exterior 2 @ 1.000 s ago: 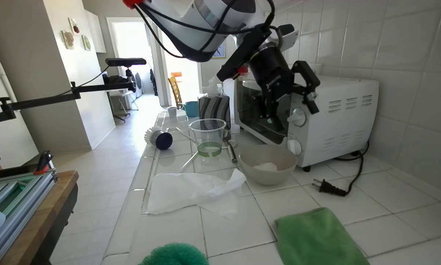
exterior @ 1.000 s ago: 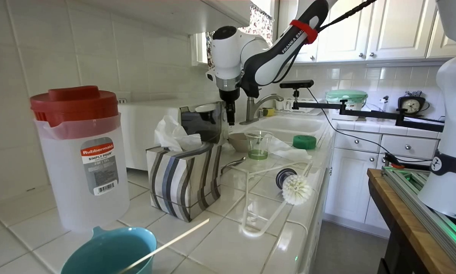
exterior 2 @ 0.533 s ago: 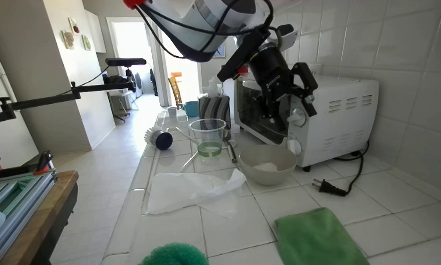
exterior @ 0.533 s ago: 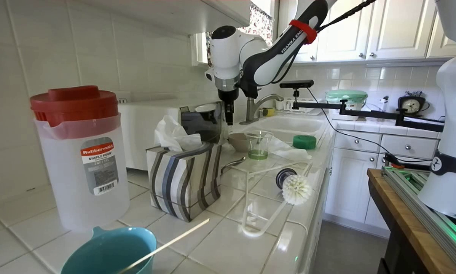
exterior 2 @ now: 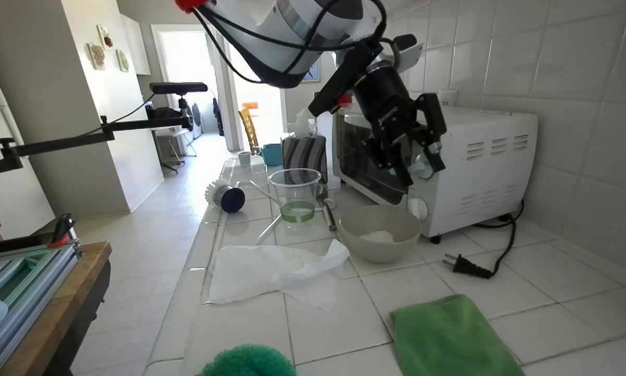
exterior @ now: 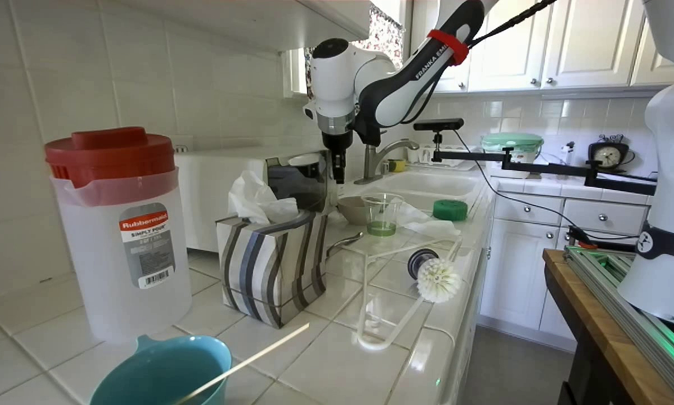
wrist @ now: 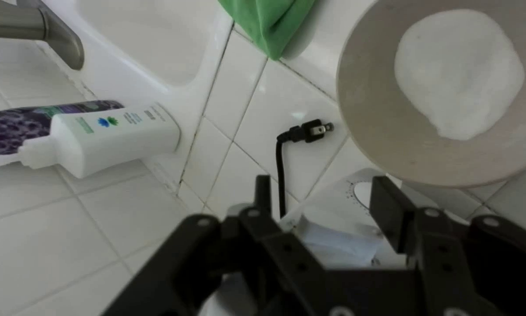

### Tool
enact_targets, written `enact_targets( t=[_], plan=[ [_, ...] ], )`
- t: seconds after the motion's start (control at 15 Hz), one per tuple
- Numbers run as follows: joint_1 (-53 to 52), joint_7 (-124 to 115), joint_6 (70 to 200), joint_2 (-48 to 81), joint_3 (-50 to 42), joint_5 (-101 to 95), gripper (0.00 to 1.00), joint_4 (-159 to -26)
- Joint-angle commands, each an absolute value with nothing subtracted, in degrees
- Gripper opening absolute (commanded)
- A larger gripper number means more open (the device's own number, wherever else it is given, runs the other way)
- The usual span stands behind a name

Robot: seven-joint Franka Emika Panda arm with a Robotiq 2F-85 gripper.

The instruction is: Turn the top knob of the microwave to the right

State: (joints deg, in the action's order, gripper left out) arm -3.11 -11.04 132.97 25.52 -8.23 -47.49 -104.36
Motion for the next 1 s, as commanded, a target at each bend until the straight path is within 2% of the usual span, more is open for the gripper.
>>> enact_targets(
  t=[0.0, 0.07, 0.13, 0.27, 0.33, 0.53, 0.73, 0.8, 0.87, 0.93],
  plan=[
    [-2.44, -11.93, 132.85, 26.32, -7.65, -47.68, 0.47, -103.09],
    [-2.46, -11.95, 132.84, 26.42, -7.55, -47.65, 0.36, -103.09],
    [-2.46, -12.06, 132.83, 26.50, -7.47, -47.64, 0.36, -103.06],
    [-2.39, -12.15, 132.83, 26.57, -7.51, -47.60, 0.28, -103.00],
    [-2.34, -12.12, 132.94, 26.65, -7.52, -47.63, 0.33, -102.90],
    [-2.27, -12.15, 132.83, 26.62, -7.51, -47.58, 0.34, -102.85],
    [-2.23, -12.11, 132.85, 26.54, -7.53, -47.58, 0.28, -102.88],
    [-2.16, -12.05, 132.87, 26.52, -7.54, -47.51, 0.14, -102.88],
    [-2.06, -11.97, 132.97, 26.42, -7.47, -47.30, 0.06, -102.93],
    [-1.87, -11.81, 133.11, 26.20, -7.35, -46.90, 0.06, -103.02]
  ],
)
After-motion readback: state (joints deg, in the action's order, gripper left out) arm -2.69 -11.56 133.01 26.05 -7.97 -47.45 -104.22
